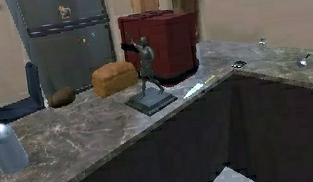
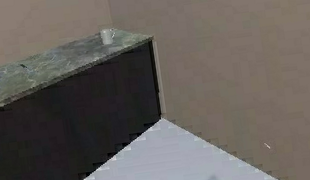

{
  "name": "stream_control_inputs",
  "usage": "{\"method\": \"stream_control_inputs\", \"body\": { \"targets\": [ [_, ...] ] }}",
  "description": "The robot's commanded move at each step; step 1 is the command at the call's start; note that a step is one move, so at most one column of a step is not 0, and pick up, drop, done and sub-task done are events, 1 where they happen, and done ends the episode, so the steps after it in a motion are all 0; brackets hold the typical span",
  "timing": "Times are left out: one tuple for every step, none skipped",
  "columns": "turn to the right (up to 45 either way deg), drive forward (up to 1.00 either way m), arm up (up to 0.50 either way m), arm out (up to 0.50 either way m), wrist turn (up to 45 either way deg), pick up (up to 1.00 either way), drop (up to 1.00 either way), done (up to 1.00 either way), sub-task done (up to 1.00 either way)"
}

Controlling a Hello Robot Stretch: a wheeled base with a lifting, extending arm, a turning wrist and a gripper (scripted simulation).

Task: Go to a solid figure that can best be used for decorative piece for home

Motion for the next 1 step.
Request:
{"method": "stream_control_inputs", "body": {
  "targets": [
    [0.0, 0.00, 0.00, 0.00, 0.0, 0.00, 0.00, 1.00, 0.00]
  ]
}}
